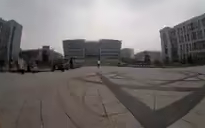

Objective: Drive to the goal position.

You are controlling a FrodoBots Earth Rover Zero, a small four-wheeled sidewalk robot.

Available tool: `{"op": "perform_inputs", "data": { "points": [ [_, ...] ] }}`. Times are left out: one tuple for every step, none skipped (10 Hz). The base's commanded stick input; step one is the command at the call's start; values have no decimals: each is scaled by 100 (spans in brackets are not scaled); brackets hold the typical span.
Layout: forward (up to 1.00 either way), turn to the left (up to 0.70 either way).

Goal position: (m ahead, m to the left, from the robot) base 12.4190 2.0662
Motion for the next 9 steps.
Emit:
{"op": "perform_inputs", "data": {
  "points": [
    [70, -1],
    [70, -1],
    [70, -1],
    [70, -1],
    [70, -1],
    [70, -1],
    [70, -1],
    [70, -1],
    [70, -1]
  ]
}}
